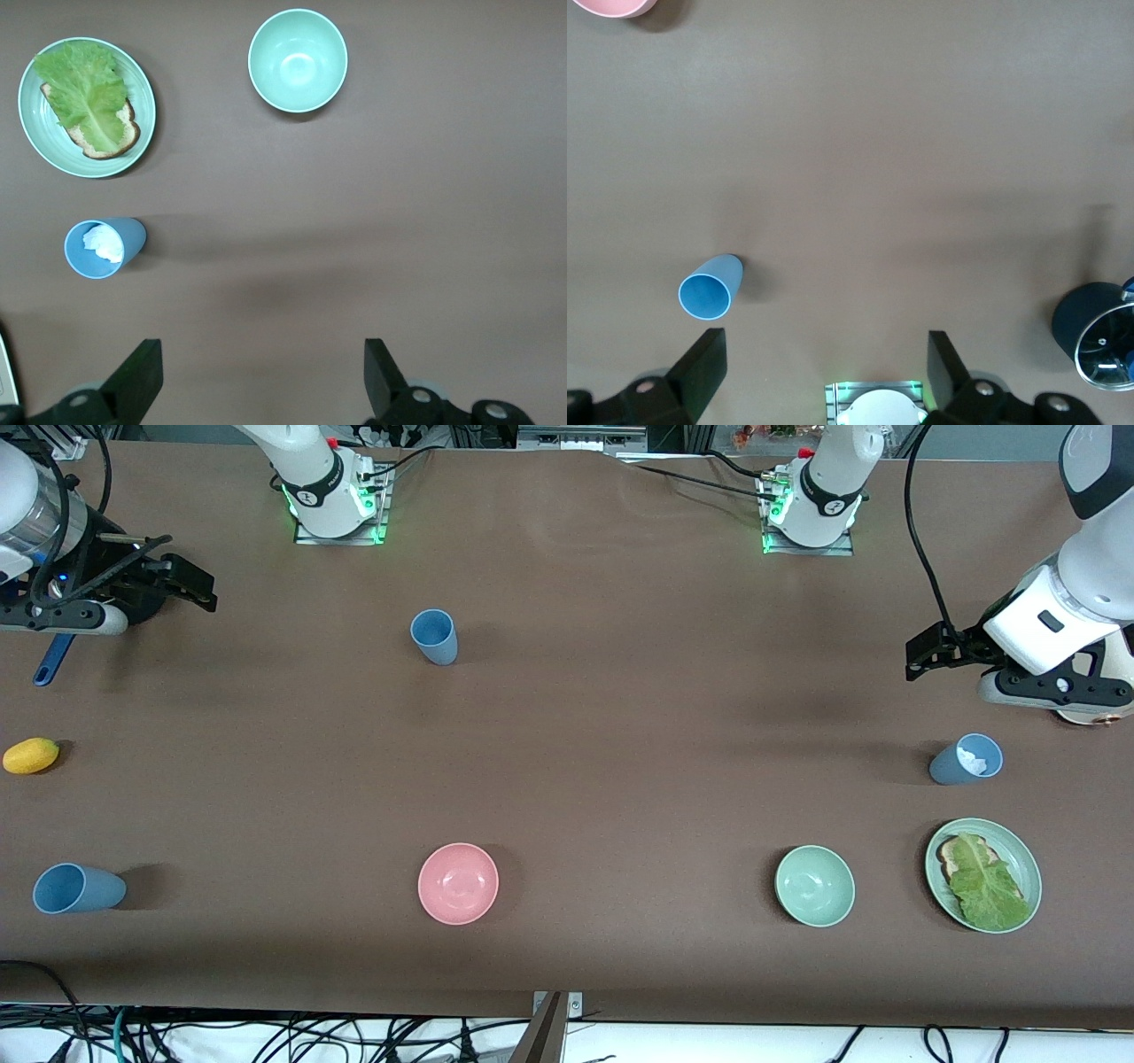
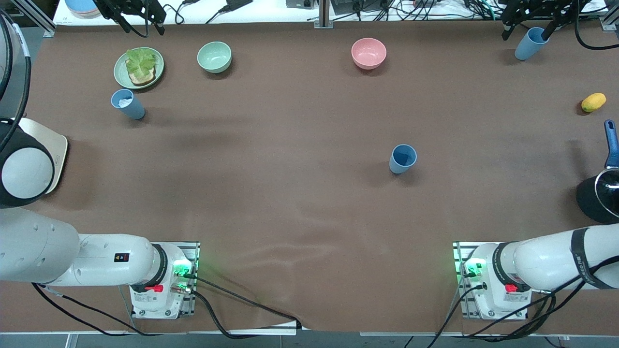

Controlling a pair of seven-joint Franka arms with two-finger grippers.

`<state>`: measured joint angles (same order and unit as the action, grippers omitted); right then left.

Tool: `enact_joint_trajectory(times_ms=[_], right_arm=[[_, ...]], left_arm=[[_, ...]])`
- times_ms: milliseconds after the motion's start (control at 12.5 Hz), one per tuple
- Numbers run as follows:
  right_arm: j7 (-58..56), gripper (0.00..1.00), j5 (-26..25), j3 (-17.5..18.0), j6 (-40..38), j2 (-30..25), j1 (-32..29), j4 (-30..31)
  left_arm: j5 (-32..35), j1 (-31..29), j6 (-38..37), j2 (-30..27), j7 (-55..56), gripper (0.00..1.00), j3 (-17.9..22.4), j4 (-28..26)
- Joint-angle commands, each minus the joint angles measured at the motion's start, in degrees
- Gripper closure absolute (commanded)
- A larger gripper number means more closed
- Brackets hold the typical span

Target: Stack blue cups with both arms

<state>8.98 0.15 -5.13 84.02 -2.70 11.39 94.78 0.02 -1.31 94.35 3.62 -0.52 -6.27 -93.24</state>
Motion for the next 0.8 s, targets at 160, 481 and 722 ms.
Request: enact_joint_trajectory(times_ms=[160,481,722], right_arm=[[-0.36,0.0,-0.42,0.39,-1.31,0.5,-0.23,-1.7],[-0.01,0.0,-0.33,0.39,-1.4,0.5,-0.23,-1.7],[0.08,0.0,-0.24,0.39,-1.4,0.5,-0.23,-1.7]], left_arm=[[-0.29,0.08,-1.18,-0.19,0.17,0.0,-0.15,0.86],[-0.29,0.08,-1.18,-0.19,0.17,0.0,-0.15,0.86],[-0.37,-0.01,-1.27,-0.28,0.17,0.0,-0.15,0.86]])
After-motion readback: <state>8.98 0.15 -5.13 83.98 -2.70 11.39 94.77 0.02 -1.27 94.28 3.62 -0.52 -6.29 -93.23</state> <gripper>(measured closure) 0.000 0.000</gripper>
